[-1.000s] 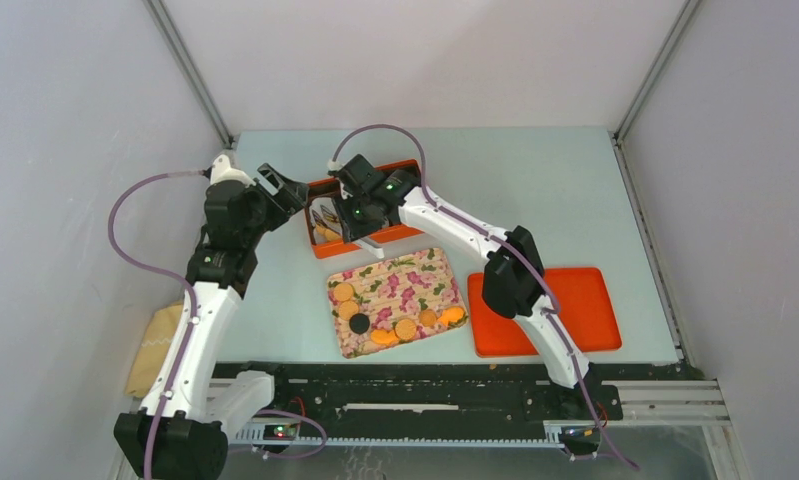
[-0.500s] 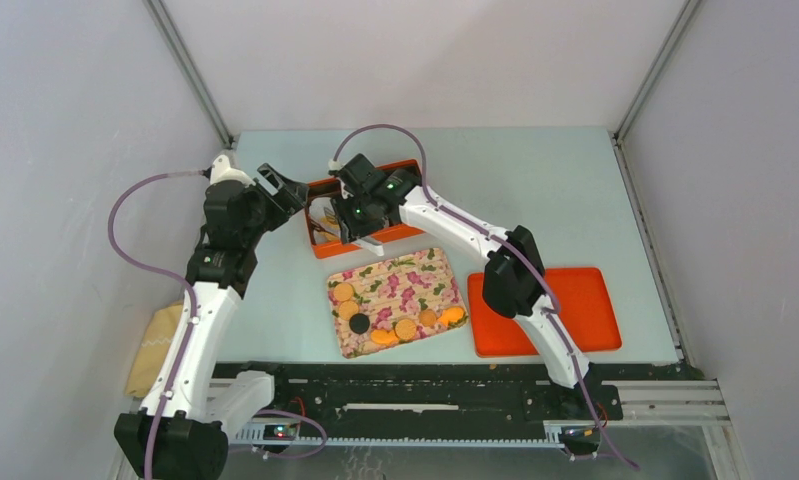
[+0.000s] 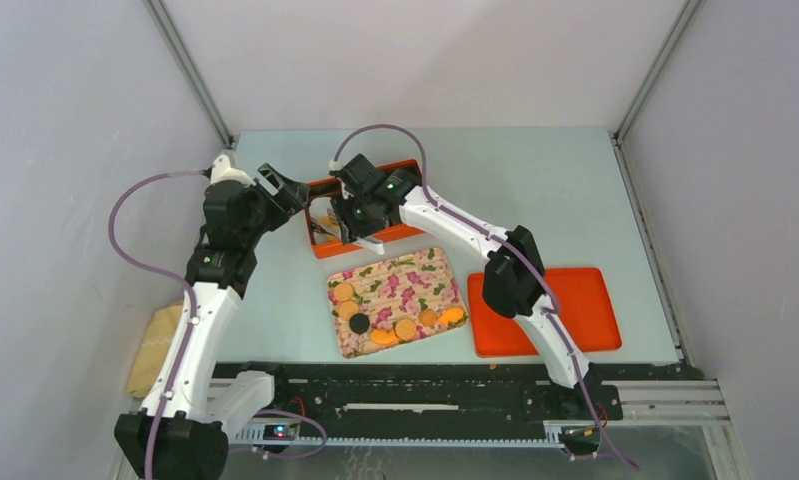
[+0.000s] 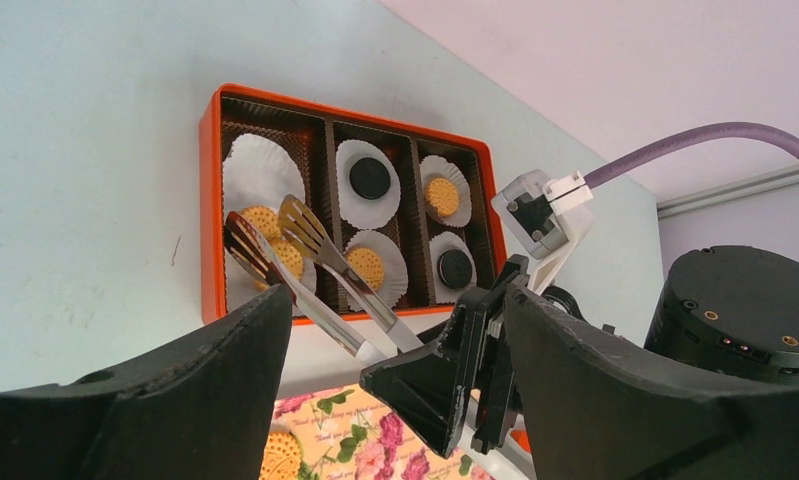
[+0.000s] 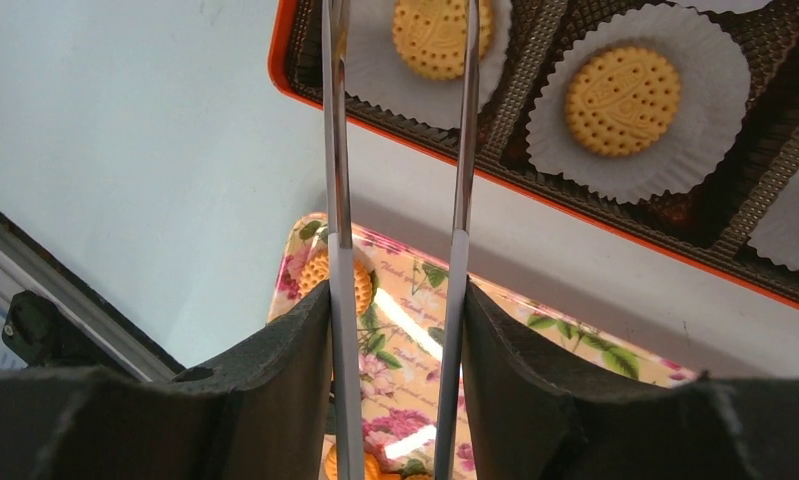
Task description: Pack the cookies
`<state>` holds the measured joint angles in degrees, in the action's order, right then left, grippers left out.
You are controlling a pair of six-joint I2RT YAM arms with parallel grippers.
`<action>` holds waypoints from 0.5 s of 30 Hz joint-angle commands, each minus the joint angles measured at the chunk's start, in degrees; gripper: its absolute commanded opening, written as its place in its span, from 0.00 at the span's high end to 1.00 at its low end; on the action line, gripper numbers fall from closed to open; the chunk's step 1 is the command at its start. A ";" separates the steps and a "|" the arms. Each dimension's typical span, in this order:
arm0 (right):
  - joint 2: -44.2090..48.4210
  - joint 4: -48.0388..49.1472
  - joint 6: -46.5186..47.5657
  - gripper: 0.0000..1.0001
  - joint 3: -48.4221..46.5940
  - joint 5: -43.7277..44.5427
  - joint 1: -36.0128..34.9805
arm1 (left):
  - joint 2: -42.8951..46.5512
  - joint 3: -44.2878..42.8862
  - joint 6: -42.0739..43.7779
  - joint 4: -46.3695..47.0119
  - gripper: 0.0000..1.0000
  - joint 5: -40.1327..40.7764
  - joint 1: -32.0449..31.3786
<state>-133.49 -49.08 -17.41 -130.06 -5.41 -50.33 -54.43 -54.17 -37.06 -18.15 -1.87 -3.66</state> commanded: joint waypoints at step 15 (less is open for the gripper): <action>-2.48 -0.61 0.23 0.45 -4.32 -0.57 0.68 | 0.50 1.41 0.72 1.45 0.18 -2.13 0.93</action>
<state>-134.85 -49.12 -17.19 -130.91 -3.86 -49.91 -54.41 -54.17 -37.08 -18.13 -2.39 -3.55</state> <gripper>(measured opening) 0.554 0.823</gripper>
